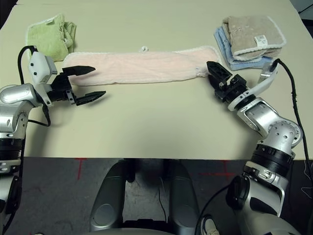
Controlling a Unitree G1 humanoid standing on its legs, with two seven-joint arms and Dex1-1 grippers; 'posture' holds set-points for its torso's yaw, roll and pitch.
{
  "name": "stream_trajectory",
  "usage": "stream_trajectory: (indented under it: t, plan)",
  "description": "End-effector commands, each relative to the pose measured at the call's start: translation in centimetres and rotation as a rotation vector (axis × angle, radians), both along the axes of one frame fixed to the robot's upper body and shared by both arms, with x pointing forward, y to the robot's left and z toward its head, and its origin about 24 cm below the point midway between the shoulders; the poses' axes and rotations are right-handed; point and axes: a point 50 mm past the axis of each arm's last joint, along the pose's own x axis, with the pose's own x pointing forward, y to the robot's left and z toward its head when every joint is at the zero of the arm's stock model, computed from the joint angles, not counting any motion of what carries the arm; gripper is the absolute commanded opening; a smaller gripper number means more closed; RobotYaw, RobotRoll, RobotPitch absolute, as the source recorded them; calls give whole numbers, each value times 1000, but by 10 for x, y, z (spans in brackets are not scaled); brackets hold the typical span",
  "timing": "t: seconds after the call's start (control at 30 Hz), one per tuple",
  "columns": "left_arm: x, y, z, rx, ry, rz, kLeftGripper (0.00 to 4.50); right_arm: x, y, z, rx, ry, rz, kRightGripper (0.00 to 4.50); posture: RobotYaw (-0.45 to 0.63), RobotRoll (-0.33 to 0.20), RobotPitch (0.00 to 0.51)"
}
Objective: Fold the towel and set it aside.
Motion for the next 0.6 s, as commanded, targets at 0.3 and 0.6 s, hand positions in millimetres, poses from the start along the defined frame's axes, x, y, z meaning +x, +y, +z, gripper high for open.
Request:
stream_trajectory:
  t: [0.3, 0.6]
  plan:
    - [1, -2, -1, 1, 0, -29, 4500, -13, -11, -7, 21, 57, -63, 4485, -18, 0, 342]
    - [0, 0, 0, 10, -1, -26, 4500, 2, -4, -9, 20, 79, -93, 4485, -4, 0, 344]
